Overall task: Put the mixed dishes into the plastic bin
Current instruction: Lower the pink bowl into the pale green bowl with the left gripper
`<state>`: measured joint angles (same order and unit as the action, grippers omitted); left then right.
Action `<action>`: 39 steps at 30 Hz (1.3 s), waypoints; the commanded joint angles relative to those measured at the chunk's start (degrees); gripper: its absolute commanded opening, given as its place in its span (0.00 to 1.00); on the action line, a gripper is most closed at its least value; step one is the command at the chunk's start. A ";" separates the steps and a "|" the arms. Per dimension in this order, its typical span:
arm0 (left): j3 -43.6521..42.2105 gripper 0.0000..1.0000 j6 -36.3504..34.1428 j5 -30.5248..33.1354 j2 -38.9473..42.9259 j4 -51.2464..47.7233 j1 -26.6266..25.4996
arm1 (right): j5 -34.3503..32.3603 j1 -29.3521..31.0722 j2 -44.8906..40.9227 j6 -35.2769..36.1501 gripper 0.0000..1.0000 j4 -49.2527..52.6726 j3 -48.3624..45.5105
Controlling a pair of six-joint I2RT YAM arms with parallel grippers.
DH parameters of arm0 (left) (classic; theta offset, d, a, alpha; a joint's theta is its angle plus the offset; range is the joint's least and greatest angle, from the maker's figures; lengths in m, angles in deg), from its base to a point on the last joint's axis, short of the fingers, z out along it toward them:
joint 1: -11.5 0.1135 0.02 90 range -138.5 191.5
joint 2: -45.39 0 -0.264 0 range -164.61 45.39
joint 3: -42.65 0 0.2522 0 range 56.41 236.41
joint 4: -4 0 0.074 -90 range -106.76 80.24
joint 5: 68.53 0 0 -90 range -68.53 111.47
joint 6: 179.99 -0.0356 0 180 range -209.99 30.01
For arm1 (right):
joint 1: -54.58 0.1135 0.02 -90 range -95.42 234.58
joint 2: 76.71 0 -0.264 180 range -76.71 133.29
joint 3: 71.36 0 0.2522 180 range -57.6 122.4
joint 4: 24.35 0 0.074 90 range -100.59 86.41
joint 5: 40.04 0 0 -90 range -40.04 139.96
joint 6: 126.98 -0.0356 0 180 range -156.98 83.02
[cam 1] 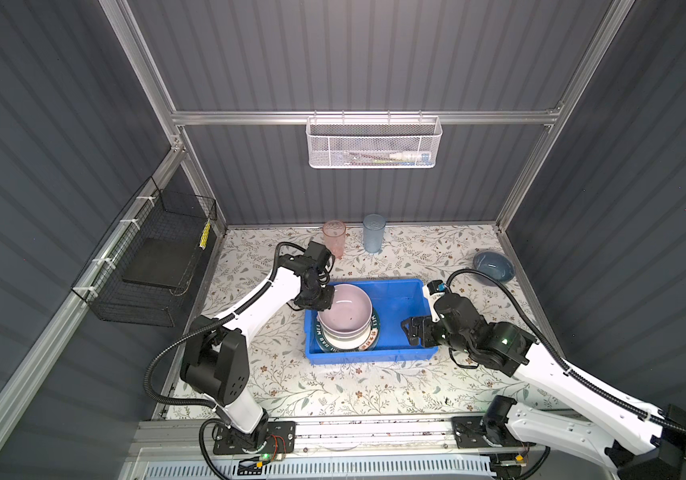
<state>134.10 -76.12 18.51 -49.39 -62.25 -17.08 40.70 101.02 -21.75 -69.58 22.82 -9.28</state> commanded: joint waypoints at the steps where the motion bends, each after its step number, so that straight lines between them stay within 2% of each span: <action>1: 0.04 0.00 1.40 -1.81 0.39 2.61 -0.25 | -0.47 -0.12 0.32 -0.34 0.93 -0.04 -0.58; 6: -0.66 0.02 1.69 -1.78 0.47 2.96 -0.25 | -0.50 -0.11 0.24 -0.31 0.92 -0.27 -0.91; 13: -0.65 0.14 1.70 -1.87 0.55 2.84 -0.34 | -0.56 -0.12 0.24 -0.25 0.93 -0.37 -1.03; 30: -0.02 0.23 1.86 -1.63 2.54 0.66 -0.95 | -0.47 -0.12 0.50 -0.01 0.93 -0.91 -0.98; 39: 1.05 0.25 1.04 0.37 3.26 -1.75 -0.95 | -0.24 -0.12 0.76 0.06 0.93 -1.01 -0.89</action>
<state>133.60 -74.90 18.33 -48.06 -61.46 -17.47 40.72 101.02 -21.05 -69.56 22.06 -9.61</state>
